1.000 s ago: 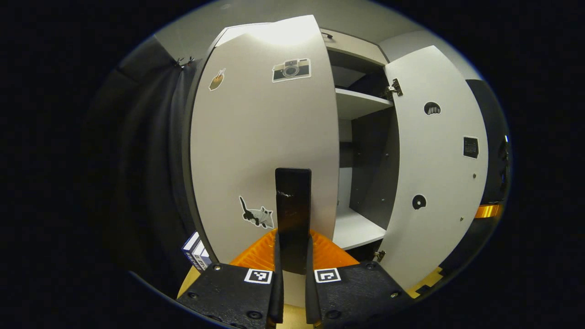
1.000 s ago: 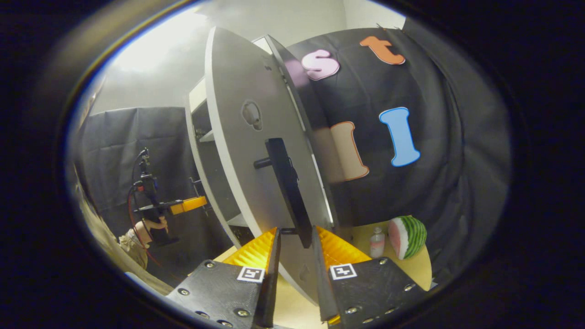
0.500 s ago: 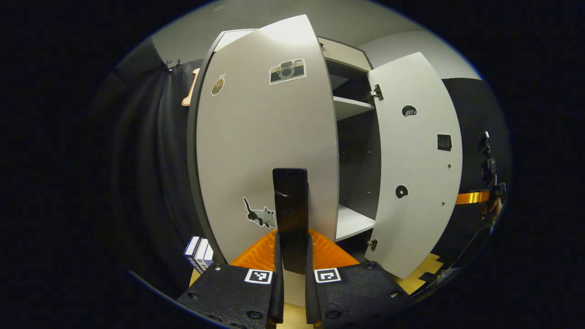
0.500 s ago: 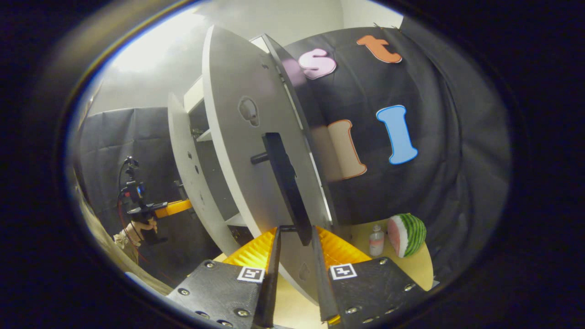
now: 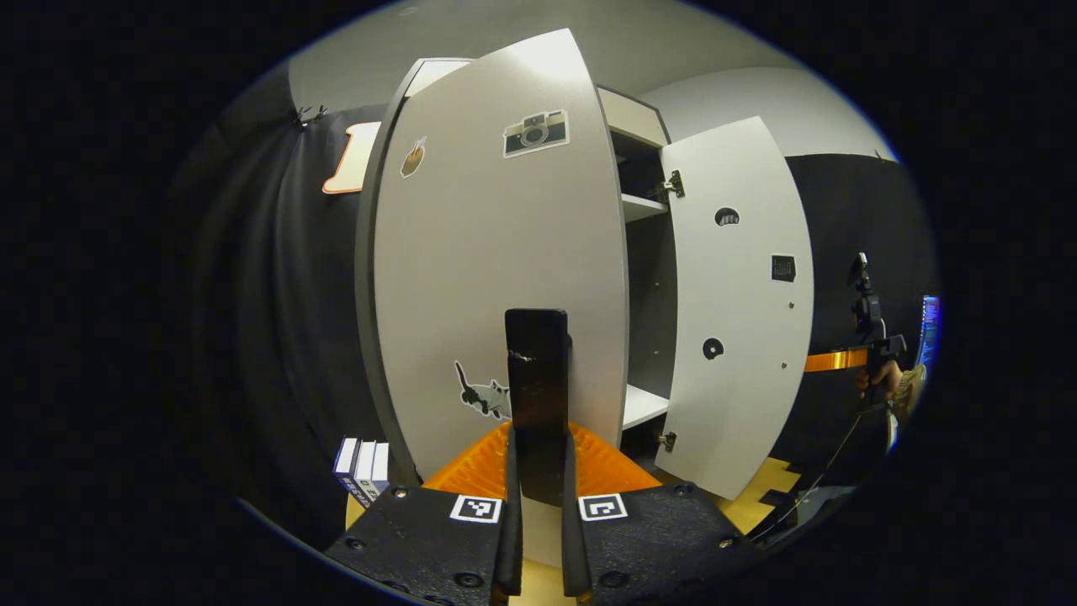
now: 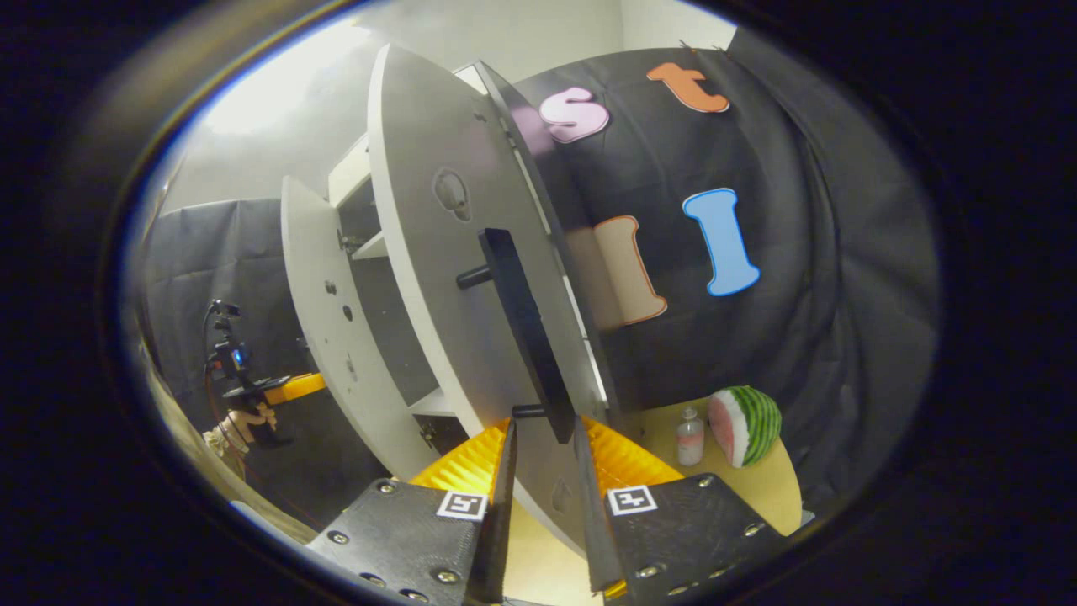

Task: Open the right door of the double-door shoe cabinet with the right hand, and open the left door with the left hand.

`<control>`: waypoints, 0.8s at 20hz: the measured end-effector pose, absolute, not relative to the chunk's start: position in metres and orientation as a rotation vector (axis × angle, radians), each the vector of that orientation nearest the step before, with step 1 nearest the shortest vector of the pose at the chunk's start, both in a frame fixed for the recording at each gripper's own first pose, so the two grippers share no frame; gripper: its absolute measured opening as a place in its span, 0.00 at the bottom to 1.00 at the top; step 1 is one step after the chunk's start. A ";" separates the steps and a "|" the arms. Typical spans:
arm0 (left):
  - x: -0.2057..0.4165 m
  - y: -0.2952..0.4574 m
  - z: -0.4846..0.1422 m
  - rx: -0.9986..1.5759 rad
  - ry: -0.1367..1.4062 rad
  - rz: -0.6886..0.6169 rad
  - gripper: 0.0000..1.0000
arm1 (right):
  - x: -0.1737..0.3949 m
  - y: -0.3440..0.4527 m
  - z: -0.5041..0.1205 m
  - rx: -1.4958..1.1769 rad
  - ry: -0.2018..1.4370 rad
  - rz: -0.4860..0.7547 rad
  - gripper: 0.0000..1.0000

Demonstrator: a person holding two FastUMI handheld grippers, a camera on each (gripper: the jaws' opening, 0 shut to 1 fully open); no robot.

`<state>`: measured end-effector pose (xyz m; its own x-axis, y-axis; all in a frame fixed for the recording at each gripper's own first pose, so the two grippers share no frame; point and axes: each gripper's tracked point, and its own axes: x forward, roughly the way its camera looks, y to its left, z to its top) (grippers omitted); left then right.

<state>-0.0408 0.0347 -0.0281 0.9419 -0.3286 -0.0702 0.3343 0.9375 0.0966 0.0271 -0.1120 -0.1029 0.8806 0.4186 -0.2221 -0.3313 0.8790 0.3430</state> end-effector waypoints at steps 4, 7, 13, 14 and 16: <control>-0.050 0.050 -0.026 0.102 0.038 -0.322 0.19 | 0.028 -0.113 -0.105 0.309 0.301 0.383 0.30; -0.056 0.059 -0.025 0.110 0.034 -0.313 0.19 | 0.028 -0.113 -0.105 0.313 0.300 0.374 0.38; -0.068 0.091 -0.022 0.107 0.028 -0.238 0.18 | 0.028 -0.113 -0.106 0.335 0.298 0.361 0.30; -0.070 0.098 -0.023 0.108 0.027 -0.213 0.17 | 0.030 -0.113 -0.107 0.339 0.299 0.359 0.30; -0.074 0.118 -0.021 0.120 0.021 -0.147 0.13 | 0.032 -0.113 -0.108 0.345 0.303 0.357 0.30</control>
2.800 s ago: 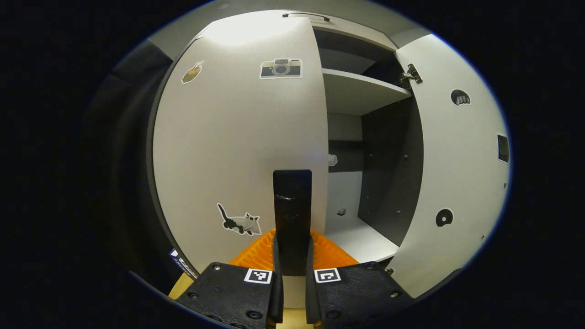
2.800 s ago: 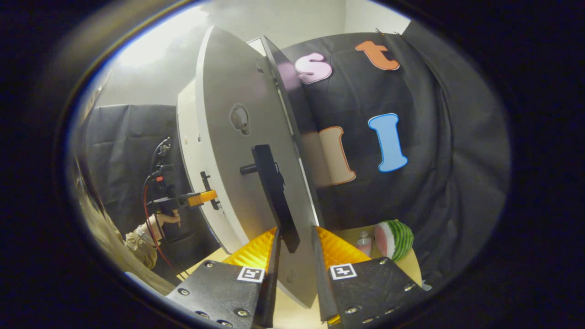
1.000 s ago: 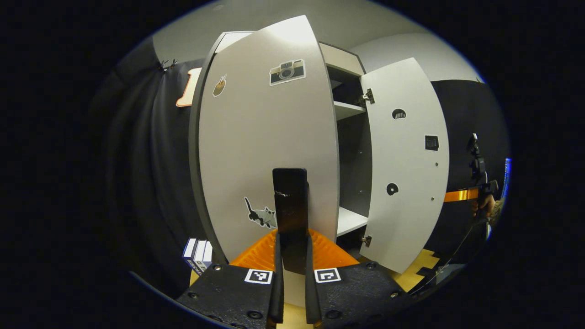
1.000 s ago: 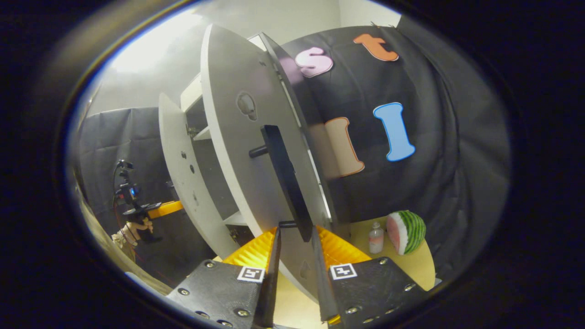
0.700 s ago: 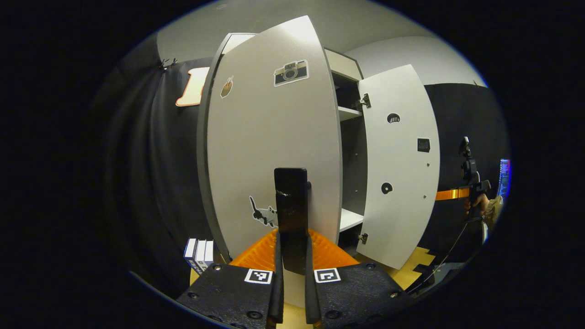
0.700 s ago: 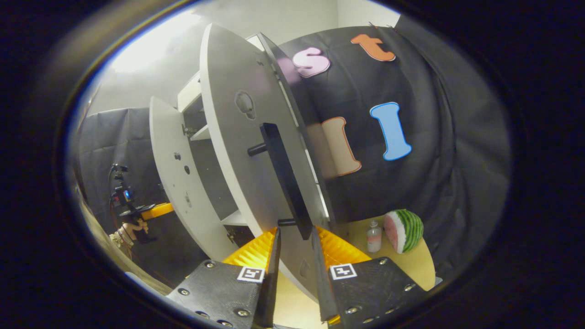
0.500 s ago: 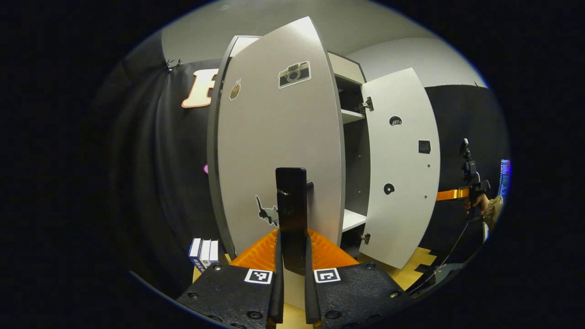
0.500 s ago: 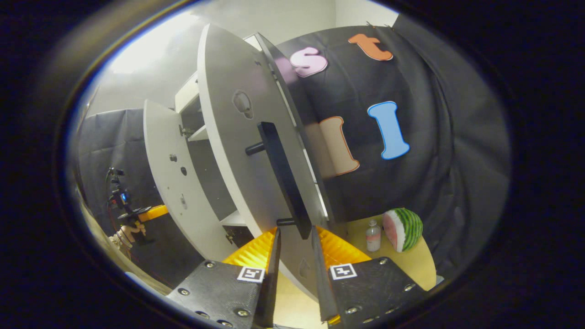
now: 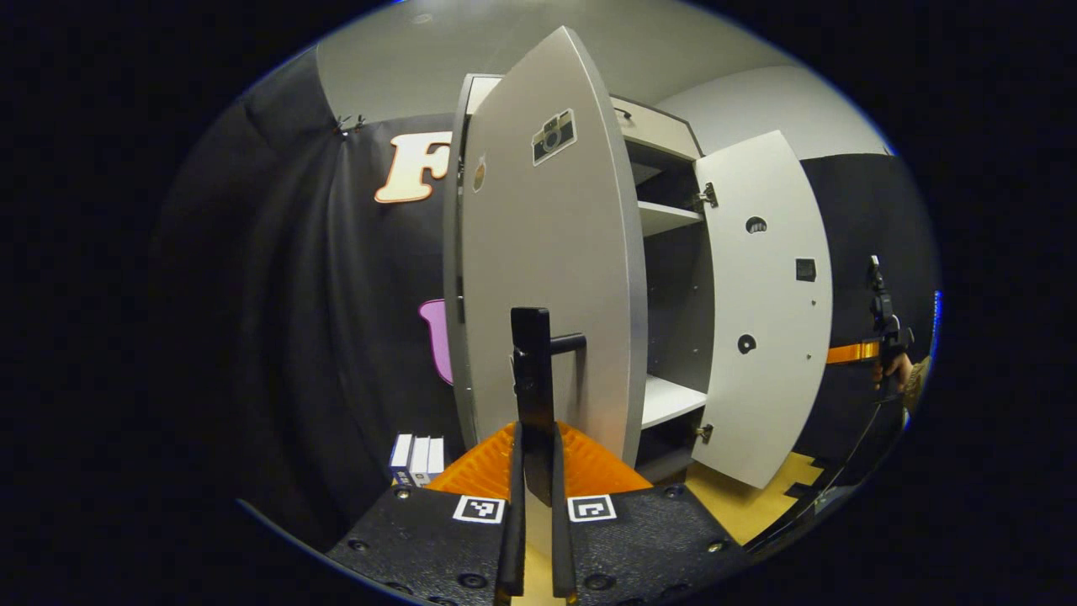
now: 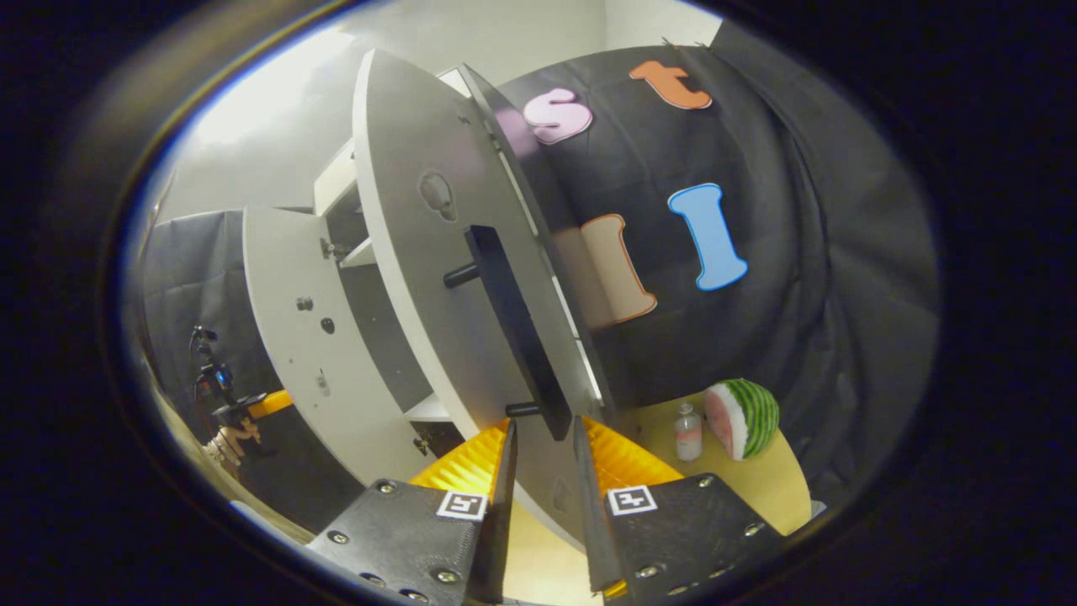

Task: Open the right door of the double-door shoe cabinet with the right hand, and open the left door with the left hand.

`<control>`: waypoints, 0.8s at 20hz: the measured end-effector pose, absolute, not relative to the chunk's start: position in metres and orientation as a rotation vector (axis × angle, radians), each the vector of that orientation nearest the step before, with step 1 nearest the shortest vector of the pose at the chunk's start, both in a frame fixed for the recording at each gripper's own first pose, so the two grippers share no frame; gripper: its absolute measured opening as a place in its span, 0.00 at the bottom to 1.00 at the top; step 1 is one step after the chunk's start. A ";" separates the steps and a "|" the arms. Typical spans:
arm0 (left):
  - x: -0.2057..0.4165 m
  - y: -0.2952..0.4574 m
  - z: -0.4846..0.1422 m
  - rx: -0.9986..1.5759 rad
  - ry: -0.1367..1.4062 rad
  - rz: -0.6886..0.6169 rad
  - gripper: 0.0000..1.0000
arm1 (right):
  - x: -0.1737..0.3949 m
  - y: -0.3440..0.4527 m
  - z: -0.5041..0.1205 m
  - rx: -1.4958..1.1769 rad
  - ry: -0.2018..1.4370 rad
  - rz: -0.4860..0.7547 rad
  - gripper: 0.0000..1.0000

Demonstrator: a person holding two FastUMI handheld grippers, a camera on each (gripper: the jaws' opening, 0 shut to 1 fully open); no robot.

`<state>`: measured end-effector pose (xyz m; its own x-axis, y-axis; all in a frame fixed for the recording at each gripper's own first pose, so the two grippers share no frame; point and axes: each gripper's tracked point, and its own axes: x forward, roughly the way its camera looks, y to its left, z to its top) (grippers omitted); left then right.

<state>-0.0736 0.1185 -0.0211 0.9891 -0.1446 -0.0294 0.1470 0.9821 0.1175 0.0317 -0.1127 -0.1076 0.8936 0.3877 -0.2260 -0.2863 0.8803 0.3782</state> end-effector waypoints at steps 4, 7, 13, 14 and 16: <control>-0.075 0.162 -0.018 0.094 0.017 -0.014 0.03 | 0.035 -0.113 -0.108 0.346 0.306 0.360 0.37; -0.074 0.164 -0.018 0.094 0.005 -0.046 0.00 | 0.035 -0.112 -0.109 0.351 0.308 0.363 0.37; -0.076 0.163 -0.018 0.070 -0.004 -0.062 0.00 | 0.036 -0.113 -0.109 0.341 0.308 0.360 0.29; -0.077 0.163 -0.017 0.074 -0.007 -0.060 0.00 | 0.035 -0.112 -0.109 0.340 0.311 0.362 0.29; -0.076 0.167 -0.019 0.108 -0.010 -0.046 0.01 | 0.036 -0.113 -0.108 0.338 0.310 0.362 0.30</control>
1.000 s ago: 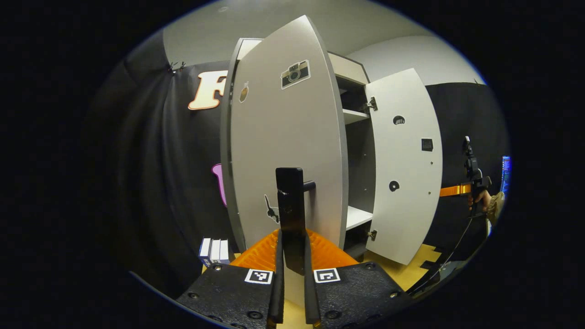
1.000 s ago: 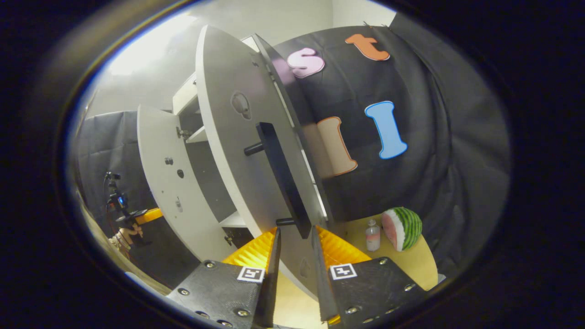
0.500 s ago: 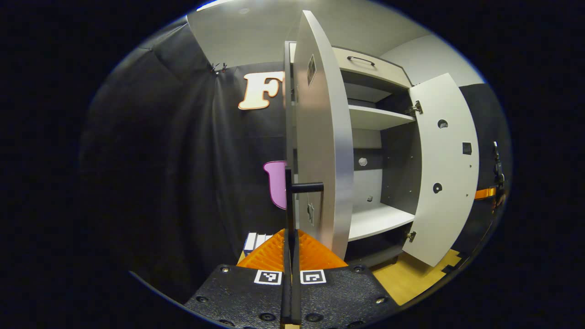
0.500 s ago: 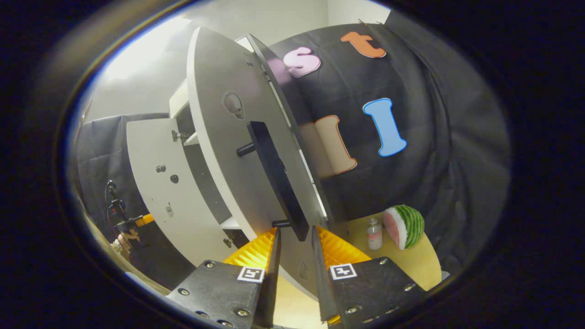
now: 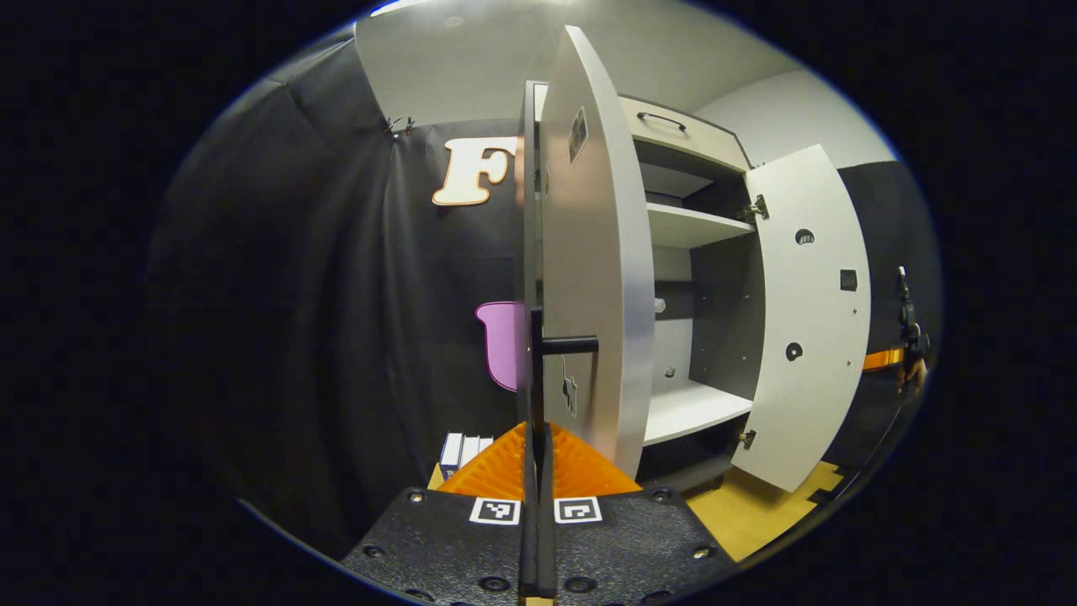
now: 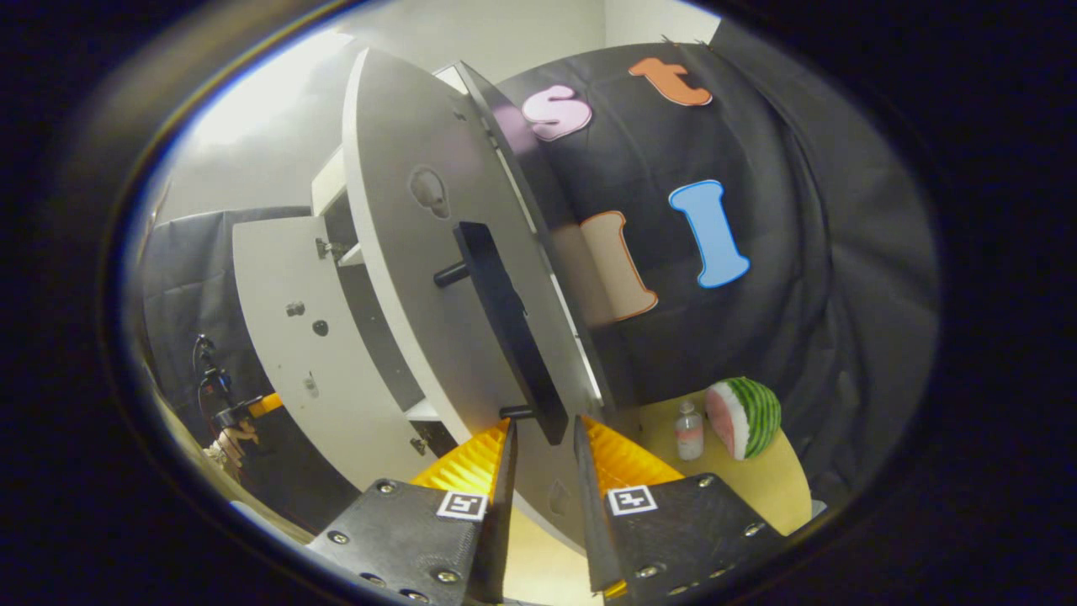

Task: Open the right door of the double-door shoe cabinet with the right hand, and open the left door with the left hand.

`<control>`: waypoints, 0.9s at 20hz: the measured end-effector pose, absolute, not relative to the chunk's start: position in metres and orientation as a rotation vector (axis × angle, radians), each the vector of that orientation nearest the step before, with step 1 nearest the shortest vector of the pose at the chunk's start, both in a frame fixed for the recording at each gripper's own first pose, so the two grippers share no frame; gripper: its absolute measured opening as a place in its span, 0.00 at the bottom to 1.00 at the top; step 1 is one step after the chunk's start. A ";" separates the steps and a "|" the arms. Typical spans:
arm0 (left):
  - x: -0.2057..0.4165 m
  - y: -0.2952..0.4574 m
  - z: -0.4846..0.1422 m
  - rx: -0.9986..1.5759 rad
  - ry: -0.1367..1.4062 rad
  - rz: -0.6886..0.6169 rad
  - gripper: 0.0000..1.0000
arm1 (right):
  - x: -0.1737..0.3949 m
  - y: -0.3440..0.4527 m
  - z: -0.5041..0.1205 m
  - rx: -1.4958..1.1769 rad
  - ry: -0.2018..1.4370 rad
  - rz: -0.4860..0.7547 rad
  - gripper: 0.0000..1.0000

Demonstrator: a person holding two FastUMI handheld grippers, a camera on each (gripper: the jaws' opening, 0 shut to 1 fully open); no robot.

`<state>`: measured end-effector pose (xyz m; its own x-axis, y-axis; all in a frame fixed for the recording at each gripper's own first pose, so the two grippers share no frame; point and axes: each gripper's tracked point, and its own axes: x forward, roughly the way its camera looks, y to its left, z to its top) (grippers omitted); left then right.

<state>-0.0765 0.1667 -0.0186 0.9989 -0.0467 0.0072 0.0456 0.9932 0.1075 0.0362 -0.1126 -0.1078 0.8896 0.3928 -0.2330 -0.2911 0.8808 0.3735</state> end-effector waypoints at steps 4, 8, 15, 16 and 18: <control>-0.075 0.180 -0.030 0.157 0.026 0.016 0.14 | 0.036 -0.112 -0.107 0.333 0.311 0.370 0.30; -0.081 0.185 -0.022 0.106 -0.008 0.055 0.51 | 0.037 -0.111 -0.107 0.316 0.312 0.376 0.37; -0.106 0.197 -0.015 0.079 -0.022 0.169 0.94 | 0.035 -0.123 -0.101 0.213 0.292 0.334 0.37; -0.112 0.196 -0.013 0.088 -0.018 0.185 0.94 | 0.031 -0.126 -0.100 0.186 0.290 0.318 0.37; -0.127 0.186 -0.007 0.105 -0.015 0.196 0.94 | 0.019 -0.129 -0.094 0.142 0.280 0.302 0.37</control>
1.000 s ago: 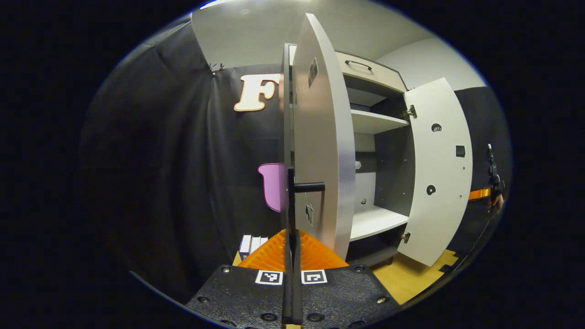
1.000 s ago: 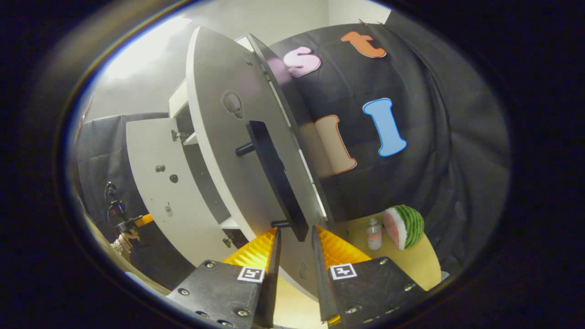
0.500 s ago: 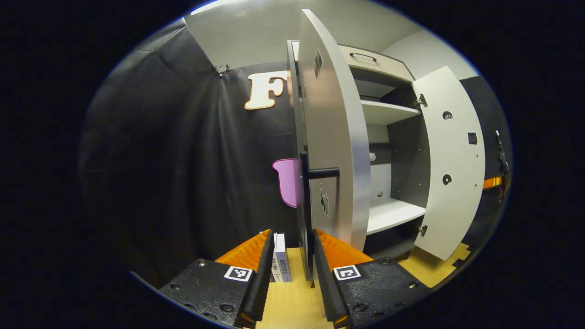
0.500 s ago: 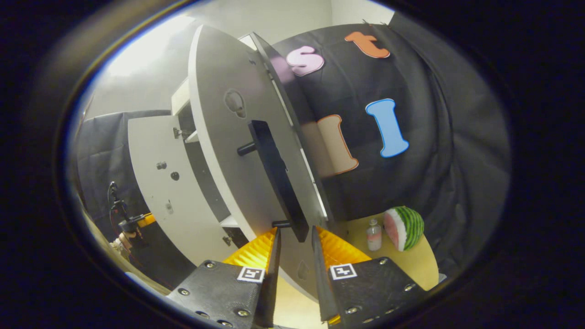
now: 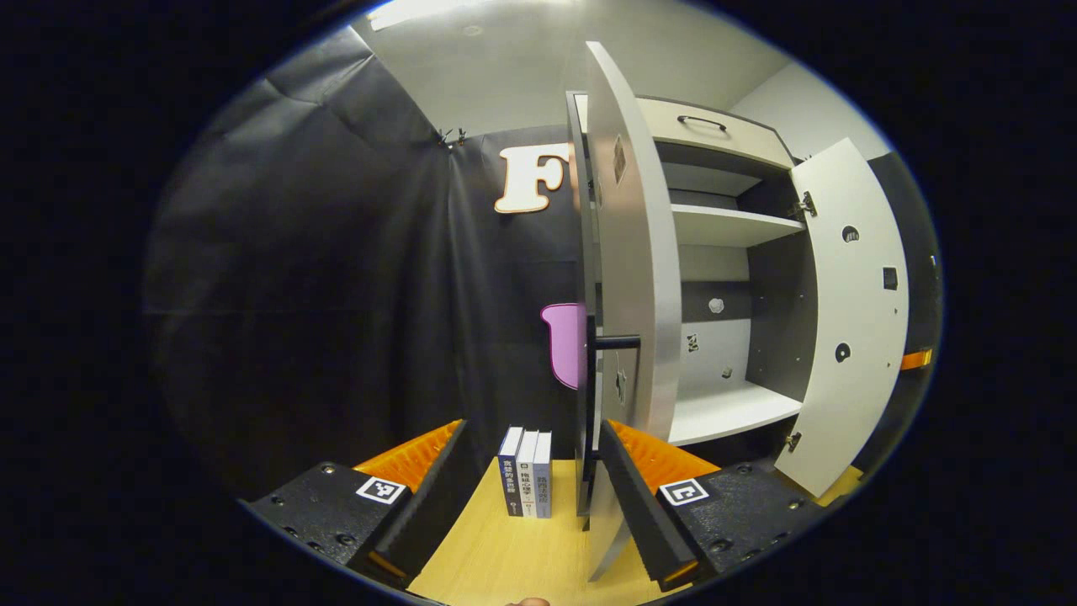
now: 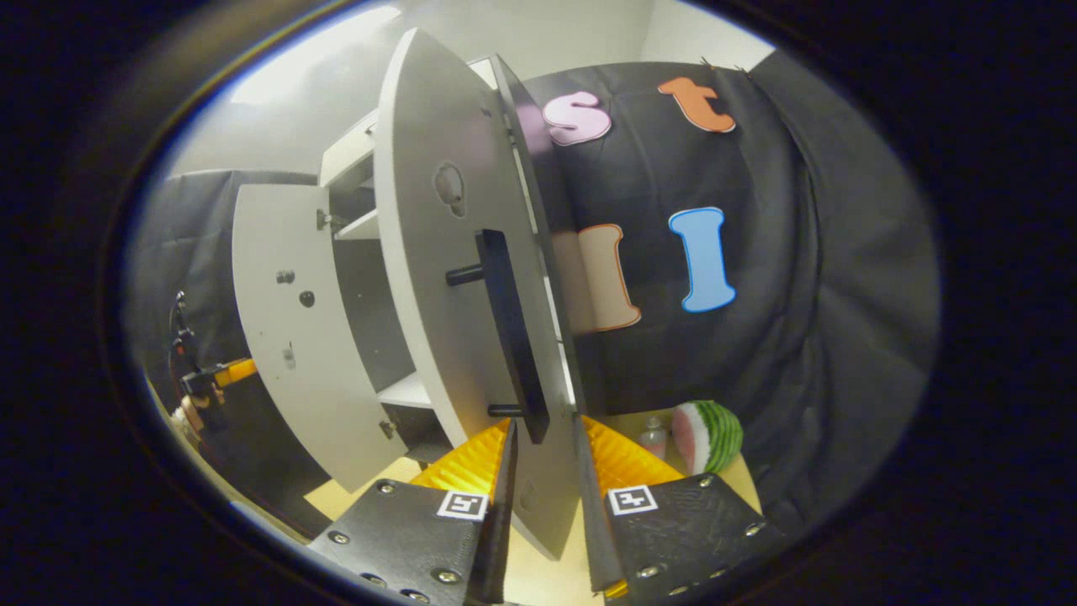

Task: Open the right door of the double-door shoe cabinet with the right hand, and open the left door with the left hand.

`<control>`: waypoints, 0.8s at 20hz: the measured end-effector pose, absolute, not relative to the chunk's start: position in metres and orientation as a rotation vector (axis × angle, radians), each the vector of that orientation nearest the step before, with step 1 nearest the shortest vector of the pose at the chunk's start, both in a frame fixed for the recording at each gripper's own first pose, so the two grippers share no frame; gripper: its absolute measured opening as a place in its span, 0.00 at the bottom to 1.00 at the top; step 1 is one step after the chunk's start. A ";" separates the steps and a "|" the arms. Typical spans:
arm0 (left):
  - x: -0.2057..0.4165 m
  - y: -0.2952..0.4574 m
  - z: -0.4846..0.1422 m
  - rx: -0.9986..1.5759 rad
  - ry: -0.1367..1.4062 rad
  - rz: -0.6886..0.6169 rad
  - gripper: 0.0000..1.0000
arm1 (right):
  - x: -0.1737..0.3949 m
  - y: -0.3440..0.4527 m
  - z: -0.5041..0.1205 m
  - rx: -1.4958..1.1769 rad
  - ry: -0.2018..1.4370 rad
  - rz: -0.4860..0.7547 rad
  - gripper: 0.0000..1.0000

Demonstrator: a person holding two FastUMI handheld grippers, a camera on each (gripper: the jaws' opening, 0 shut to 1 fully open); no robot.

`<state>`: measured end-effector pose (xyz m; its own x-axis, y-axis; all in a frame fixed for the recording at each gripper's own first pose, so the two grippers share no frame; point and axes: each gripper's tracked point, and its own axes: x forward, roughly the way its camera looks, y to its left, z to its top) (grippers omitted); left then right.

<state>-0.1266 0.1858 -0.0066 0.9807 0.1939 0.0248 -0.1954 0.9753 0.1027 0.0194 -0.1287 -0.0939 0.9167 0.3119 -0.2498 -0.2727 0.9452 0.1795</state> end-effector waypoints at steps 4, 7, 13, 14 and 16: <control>-0.145 0.140 0.010 0.103 -0.011 0.174 0.94 | -0.007 -0.111 -0.060 0.048 0.247 0.317 0.37; -0.149 0.091 0.027 0.068 -0.039 0.124 0.89 | -0.028 -0.074 -0.027 0.017 0.196 0.370 0.37; -0.121 -0.003 0.053 0.056 -0.087 -0.012 0.89 | -0.026 0.021 0.014 0.042 0.129 0.468 0.37; -0.113 -0.015 0.057 0.053 -0.092 -0.030 0.89 | -0.022 0.037 0.017 0.046 0.114 0.485 0.37; -0.098 -0.034 0.065 0.056 -0.111 -0.053 0.93 | -0.014 0.063 0.023 0.024 0.093 0.491 0.37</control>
